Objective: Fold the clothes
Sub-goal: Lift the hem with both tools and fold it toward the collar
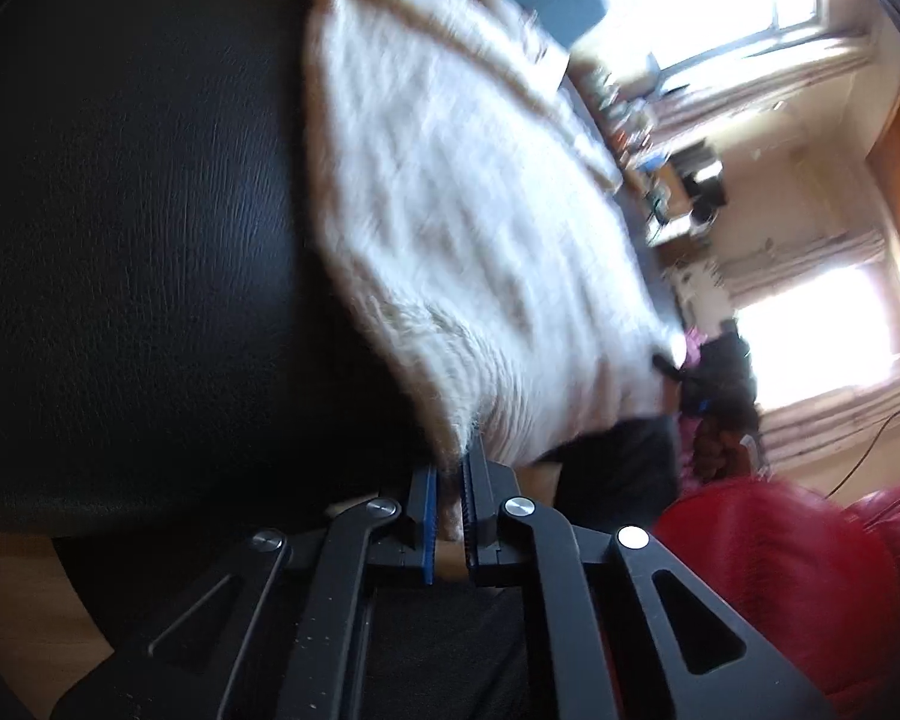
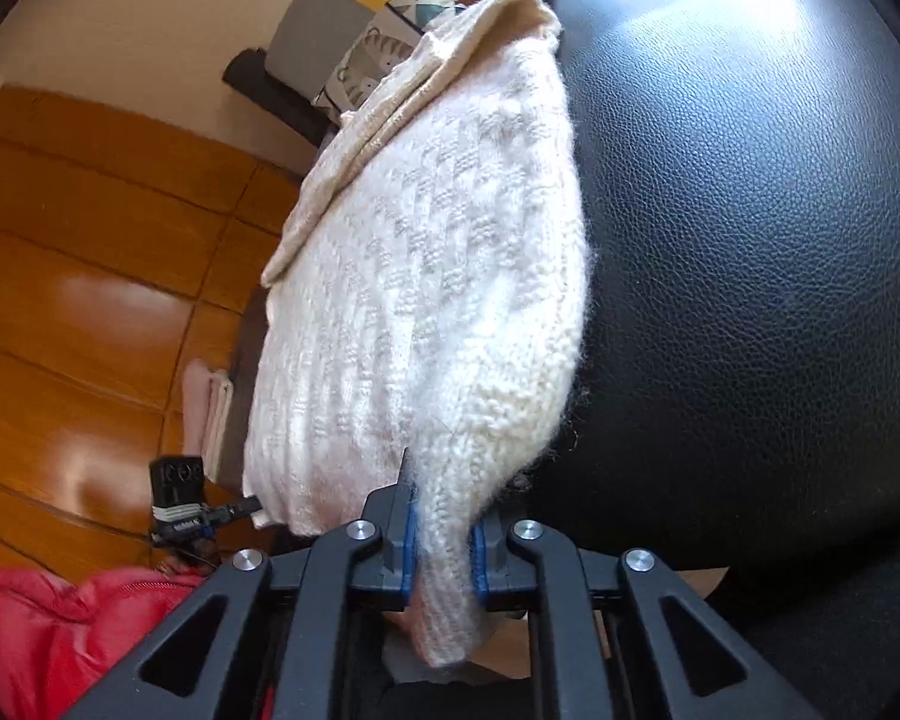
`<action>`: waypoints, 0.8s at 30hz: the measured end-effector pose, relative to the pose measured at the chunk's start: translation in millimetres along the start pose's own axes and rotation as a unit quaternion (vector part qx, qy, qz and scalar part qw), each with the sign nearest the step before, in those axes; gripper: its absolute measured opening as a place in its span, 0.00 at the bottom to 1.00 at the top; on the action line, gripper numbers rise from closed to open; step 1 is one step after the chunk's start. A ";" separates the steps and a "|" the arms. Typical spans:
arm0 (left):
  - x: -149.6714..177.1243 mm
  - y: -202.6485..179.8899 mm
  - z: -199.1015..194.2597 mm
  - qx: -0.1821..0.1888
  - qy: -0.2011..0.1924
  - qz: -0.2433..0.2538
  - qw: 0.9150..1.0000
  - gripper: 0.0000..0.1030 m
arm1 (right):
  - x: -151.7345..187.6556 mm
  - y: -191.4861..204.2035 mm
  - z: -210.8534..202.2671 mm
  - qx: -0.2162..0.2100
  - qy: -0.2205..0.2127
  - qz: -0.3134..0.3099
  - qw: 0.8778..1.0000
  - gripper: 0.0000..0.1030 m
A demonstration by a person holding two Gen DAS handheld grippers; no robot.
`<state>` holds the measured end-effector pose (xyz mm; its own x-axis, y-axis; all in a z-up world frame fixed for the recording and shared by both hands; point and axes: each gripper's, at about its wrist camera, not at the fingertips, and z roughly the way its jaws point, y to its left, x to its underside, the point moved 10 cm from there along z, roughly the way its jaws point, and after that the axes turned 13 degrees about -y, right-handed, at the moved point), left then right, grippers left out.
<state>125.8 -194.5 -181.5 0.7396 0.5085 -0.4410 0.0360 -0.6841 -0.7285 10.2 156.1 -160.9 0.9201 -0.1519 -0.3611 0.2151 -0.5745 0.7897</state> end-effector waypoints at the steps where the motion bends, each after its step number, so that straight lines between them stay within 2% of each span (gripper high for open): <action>1: -5.6 -5.1 -4.1 0.008 -0.012 0.001 1.000 0.06 | -0.6 0.9 -0.1 -0.008 -0.003 0.009 1.000 0.11; 5: -14.8 -29.5 -19.2 0.040 -0.027 0.026 0.999 0.06 | 2.1 8.9 -1.7 -0.044 -0.006 0.026 0.999 0.11; 11: -9.7 -60.3 -32.9 0.081 -0.018 0.054 0.995 0.05 | 9.8 27.3 -9.7 -0.093 -0.003 0.019 0.995 0.10; 15: -11.1 -81.2 -51.0 0.127 -0.028 0.039 0.991 0.05 | 17.9 46.8 -21.0 -0.130 0.000 0.008 0.991 0.10; 19: -13.0 -96.1 -74.5 0.160 -0.052 0.014 0.986 0.05 | 24.4 63.1 -48.4 -0.184 -0.018 0.020 0.983 0.10; 21: -22.0 -97.1 -83.5 0.170 -0.073 0.000 0.983 0.06 | 24.7 68.4 -62.6 -0.203 -0.034 0.035 0.978 0.10; 24: -45.6 -99.8 -82.1 0.188 -0.100 -0.013 0.977 0.06 | 12.1 71.6 -73.7 -0.209 -0.063 0.048 0.975 0.10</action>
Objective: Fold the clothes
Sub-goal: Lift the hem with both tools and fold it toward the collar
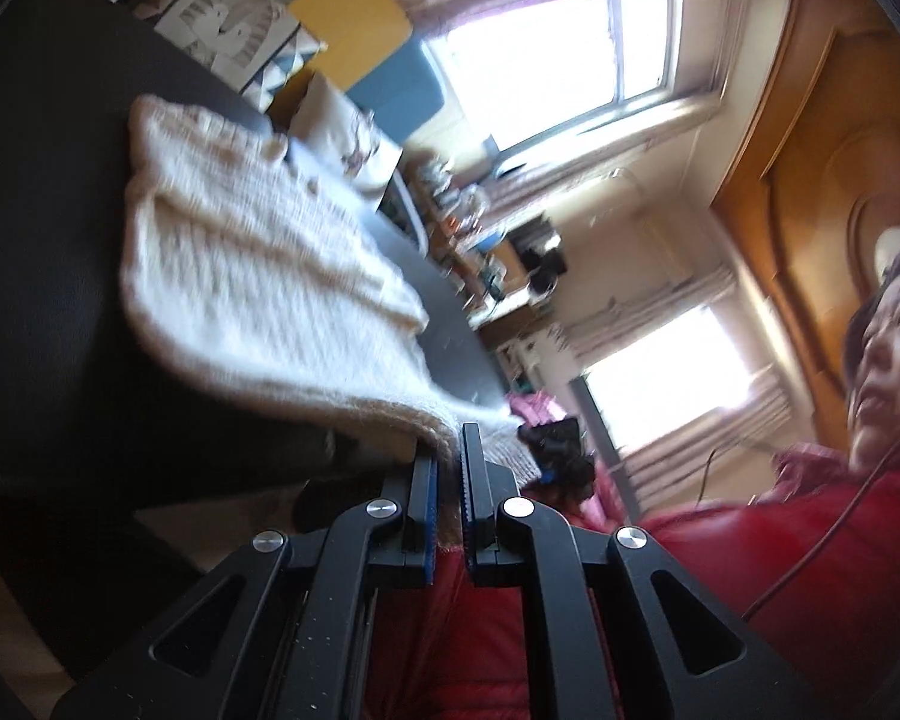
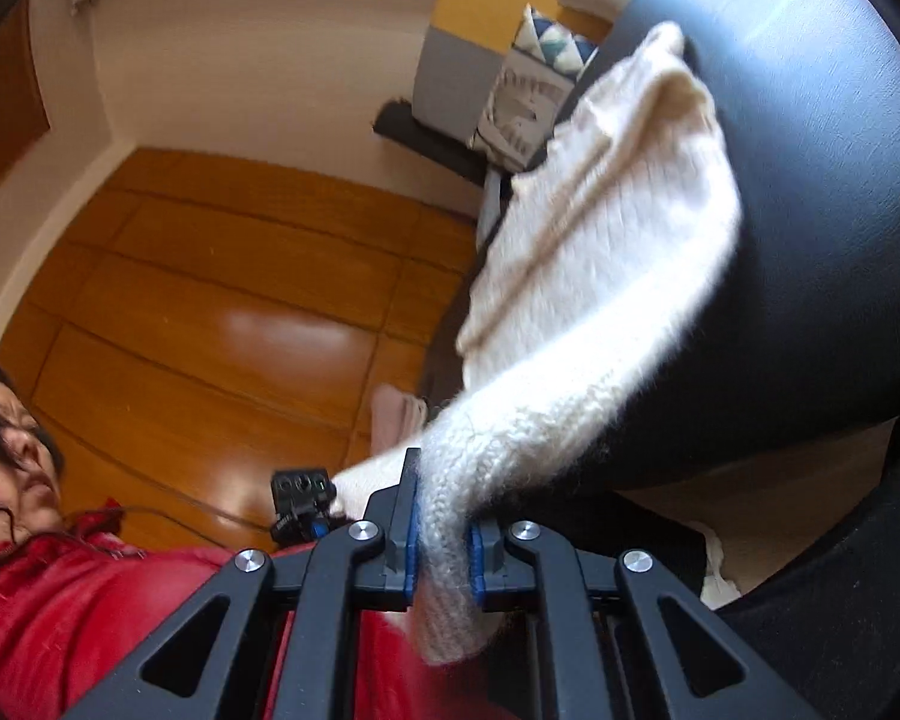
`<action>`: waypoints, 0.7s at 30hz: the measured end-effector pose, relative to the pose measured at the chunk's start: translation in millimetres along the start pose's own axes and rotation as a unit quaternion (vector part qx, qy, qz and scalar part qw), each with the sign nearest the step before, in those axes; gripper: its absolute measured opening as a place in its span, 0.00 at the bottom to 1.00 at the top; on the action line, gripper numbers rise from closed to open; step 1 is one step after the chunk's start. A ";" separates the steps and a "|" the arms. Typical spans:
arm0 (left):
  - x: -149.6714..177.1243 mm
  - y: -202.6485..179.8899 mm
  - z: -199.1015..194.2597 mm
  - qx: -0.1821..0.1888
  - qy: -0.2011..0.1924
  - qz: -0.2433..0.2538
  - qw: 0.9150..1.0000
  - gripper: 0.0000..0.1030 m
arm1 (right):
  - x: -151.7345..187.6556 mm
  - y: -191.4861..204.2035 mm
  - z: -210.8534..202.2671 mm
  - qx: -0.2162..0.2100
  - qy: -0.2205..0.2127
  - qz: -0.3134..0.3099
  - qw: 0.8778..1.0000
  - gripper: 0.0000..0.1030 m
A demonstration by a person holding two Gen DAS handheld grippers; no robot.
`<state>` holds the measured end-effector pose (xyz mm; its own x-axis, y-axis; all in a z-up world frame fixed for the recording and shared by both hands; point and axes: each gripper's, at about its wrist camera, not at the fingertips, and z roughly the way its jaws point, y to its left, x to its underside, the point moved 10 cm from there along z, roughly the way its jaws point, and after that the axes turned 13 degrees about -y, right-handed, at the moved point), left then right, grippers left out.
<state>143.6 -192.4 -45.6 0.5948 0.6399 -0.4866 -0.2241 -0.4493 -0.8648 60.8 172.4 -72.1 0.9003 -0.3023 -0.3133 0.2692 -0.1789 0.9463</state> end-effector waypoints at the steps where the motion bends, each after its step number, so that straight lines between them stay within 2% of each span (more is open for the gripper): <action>1: -8.6 0.4 5.2 0.003 -0.008 0.001 1.000 0.06 | -8.3 1.7 1.0 -0.004 -0.012 0.002 1.000 0.10; 6: -53.2 2.5 31.4 0.008 -0.043 0.032 0.999 0.06 | -64.2 12.1 29.5 -0.014 -0.057 -0.010 0.998 0.10; 9: -84.0 11.5 41.5 0.018 -0.067 0.028 0.997 0.06 | -99.9 13.7 55.9 -0.015 -0.074 -0.018 0.997 0.10; 11: -106.3 28.5 50.1 0.011 -0.088 0.019 0.996 0.06 | -119.1 8.0 72.8 -0.012 -0.086 -0.007 0.996 0.10; 15: -149.2 86.5 79.1 -0.058 -0.136 -0.015 0.989 0.06 | -165.0 -19.9 122.3 0.017 -0.102 0.025 0.994 0.10; 17: -162.6 113.7 94.9 -0.091 -0.148 -0.034 0.984 0.06 | -183.7 -38.1 140.8 0.031 -0.110 0.056 0.992 0.10; 18: -168.6 125.1 102.1 -0.102 -0.152 -0.043 0.982 0.06 | -191.0 -46.5 149.0 0.038 -0.113 0.070 0.990 0.10; 21: -181.8 135.6 114.5 -0.104 -0.155 -0.054 0.981 0.06 | -208.4 -67.3 167.3 0.057 -0.123 0.109 0.985 0.10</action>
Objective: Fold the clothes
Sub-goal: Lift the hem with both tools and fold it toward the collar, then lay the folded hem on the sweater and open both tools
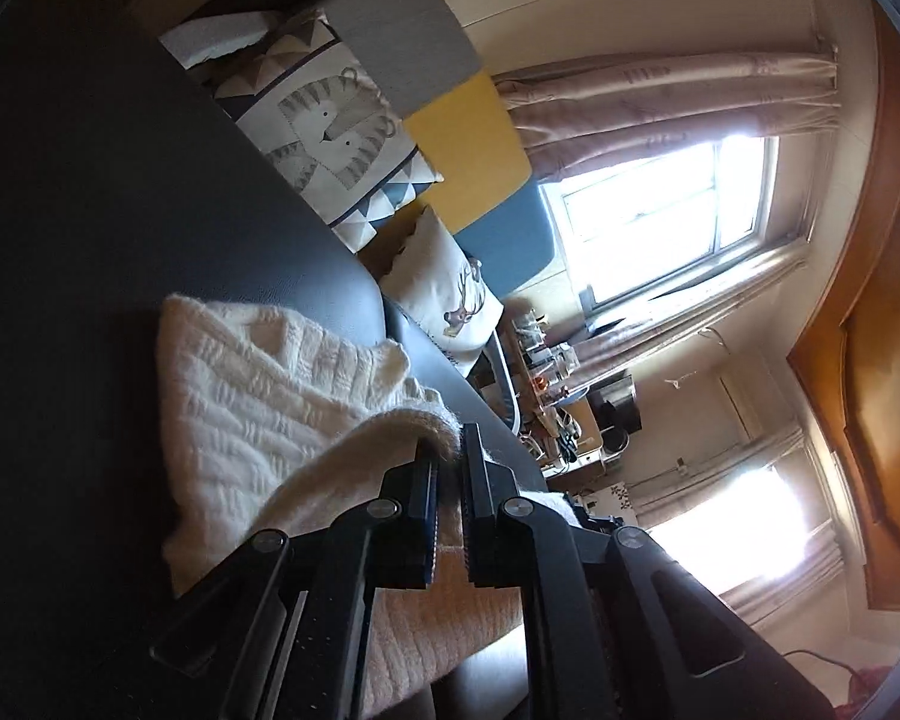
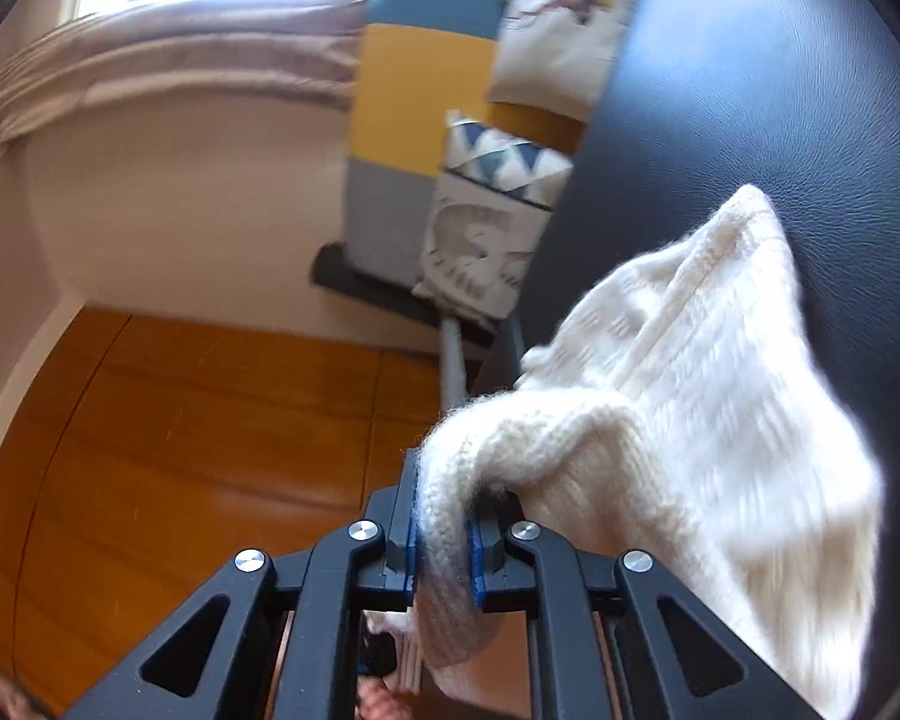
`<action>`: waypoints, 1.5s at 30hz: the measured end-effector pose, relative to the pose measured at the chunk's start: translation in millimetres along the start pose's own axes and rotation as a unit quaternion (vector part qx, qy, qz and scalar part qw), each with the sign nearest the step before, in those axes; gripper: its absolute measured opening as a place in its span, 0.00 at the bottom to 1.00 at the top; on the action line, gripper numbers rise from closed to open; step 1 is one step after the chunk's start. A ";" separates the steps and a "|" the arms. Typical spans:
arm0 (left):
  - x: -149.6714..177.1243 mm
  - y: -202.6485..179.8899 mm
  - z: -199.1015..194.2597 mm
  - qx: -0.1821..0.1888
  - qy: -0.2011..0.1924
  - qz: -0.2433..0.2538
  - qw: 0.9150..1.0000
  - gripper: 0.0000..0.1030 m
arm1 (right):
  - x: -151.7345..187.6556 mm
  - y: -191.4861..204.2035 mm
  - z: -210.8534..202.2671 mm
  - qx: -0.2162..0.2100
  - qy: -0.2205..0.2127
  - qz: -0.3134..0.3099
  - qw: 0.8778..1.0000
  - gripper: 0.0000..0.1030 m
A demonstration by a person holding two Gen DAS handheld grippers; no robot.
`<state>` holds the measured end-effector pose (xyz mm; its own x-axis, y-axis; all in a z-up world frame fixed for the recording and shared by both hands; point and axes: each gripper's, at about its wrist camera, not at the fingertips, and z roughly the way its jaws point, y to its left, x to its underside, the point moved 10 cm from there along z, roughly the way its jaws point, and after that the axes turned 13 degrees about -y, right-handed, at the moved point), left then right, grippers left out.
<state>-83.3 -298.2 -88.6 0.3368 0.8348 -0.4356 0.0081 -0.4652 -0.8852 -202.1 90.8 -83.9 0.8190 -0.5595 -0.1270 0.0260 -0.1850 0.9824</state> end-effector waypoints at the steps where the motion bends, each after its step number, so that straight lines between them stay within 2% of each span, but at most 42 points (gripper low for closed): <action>1: -4.1 0.8 5.8 0.000 -0.001 -0.003 1.000 0.06 | -4.5 -3.7 4.3 0.005 -0.002 0.015 1.000 0.10; 3: -13.5 7.1 19.5 -0.009 -0.002 -0.012 1.000 0.06 | -13.3 -11.3 13.6 0.017 -0.010 0.039 0.999 0.10; 9: -21.1 56.6 58.0 -0.079 0.010 -0.046 0.996 0.06 | -32.5 -49.2 45.4 0.062 -0.036 0.094 0.993 0.13; 13: -17.6 76.3 63.7 -0.089 0.010 -0.078 0.993 0.06 | -36.7 -73.3 59.2 0.085 -0.042 0.124 0.988 0.17; 15: -16.3 79.5 64.1 -0.090 0.011 -0.084 0.992 0.06 | -39.5 -69.7 64.8 0.085 -0.042 0.130 0.987 0.26; 18: -16.1 85.3 65.0 -0.094 0.012 -0.101 0.990 0.06 | -46.7 -61.5 76.7 0.084 -0.038 0.140 0.986 0.31; 20: -17.6 90.9 65.2 -0.100 0.014 -0.125 0.987 0.09 | -53.9 -54.2 85.4 0.075 -0.040 0.127 0.988 0.31; 22: -22.0 94.8 64.7 -0.111 0.010 -0.136 0.984 0.11 | -62.3 -51.3 92.4 0.088 -0.049 0.090 0.991 0.31; 24: -30.1 92.9 57.8 -0.124 -0.010 -0.125 0.984 0.14 | -67.0 -49.9 88.5 0.113 -0.059 0.040 0.991 0.32; 26: -39.9 88.4 48.0 -0.138 -0.039 -0.105 0.984 0.22 | -61.8 -40.5 84.0 0.131 -0.051 -0.035 0.989 0.32; 28: -51.0 81.9 31.6 -0.150 -0.084 -0.088 0.981 0.27 | -53.7 -27.5 82.2 0.156 -0.043 -0.136 0.977 0.32; 30: -61.0 73.5 12.9 -0.160 -0.131 -0.072 0.976 0.30 | -38.2 -13.6 79.8 0.180 -0.029 -0.249 0.951 0.32; 31: -61.1 67.6 8.2 -0.161 -0.141 -0.064 0.975 0.30 | -30.6 -7.7 80.2 0.188 -0.022 -0.293 0.937 0.32; 33: -53.0 52.2 8.1 -0.162 -0.138 -0.032 0.977 0.30 | -13.4 0.2 83.6 0.191 -0.003 -0.353 0.916 0.32; 37: -14.7 16.1 34.2 -0.151 -0.080 0.063 0.983 0.30 | 12.4 0.8 97.4 0.218 0.027 -0.435 0.873 0.32; 38: -2.1 8.4 45.2 -0.147 -0.058 0.087 0.984 0.30 | 17.9 -1.7 101.3 0.220 0.035 -0.440 0.870 0.32; 41: 34.4 -2.2 76.4 -0.142 0.000 0.146 0.979 0.30 | 32.9 -10.0 109.8 0.211 0.055 -0.423 0.879 0.31; 42: 42.1 -0.1 84.6 -0.151 0.013 0.160 0.975 0.30 | 37.3 -13.6 114.1 0.213 0.061 -0.421 0.880 0.30; 44: 46.6 13.9 95.9 -0.201 0.025 0.191 0.961 0.30 | 41.3 -23.3 126.8 0.234 0.072 -0.429 0.870 0.30; 45: 45.5 22.2 99.7 -0.231 0.024 0.207 0.950 0.30 | 41.1 -26.5 132.6 0.243 0.072 -0.432 0.866 0.30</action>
<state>-161.6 -241.2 -144.4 0.4437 0.5433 -0.7127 0.2744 -0.8394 -0.4691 -245.1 -34.3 -133.3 0.6777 0.0565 -0.7332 0.4488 -0.8216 0.3515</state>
